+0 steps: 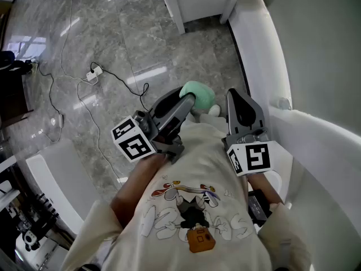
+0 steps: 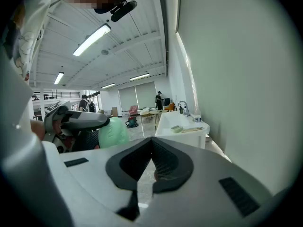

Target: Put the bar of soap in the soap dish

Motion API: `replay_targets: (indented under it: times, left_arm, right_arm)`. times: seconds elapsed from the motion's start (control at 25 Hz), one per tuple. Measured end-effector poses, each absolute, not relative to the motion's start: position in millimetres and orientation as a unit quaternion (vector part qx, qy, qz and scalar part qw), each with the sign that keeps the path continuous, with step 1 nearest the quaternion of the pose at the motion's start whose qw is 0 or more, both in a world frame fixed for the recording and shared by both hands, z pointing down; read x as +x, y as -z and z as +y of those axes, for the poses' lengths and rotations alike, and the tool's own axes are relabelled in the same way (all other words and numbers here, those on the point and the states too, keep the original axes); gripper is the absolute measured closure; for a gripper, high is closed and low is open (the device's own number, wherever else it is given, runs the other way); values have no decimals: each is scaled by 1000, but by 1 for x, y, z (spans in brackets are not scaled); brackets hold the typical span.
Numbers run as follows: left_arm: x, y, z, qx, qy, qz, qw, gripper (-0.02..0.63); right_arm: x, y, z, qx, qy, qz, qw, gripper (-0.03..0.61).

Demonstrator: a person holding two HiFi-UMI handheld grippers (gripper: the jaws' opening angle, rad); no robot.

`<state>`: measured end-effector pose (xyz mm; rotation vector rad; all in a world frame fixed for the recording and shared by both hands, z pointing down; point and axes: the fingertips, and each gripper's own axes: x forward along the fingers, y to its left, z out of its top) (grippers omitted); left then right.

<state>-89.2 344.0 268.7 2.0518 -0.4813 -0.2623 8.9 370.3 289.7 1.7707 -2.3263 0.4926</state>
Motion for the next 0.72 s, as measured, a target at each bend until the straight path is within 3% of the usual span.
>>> replay_targets:
  times: [0.72]
  left_arm:
    - [-163,-288,312,819,149,-220,509,488]
  right_arm:
    - [-49,-318,345,577,-225,-779,100,571]
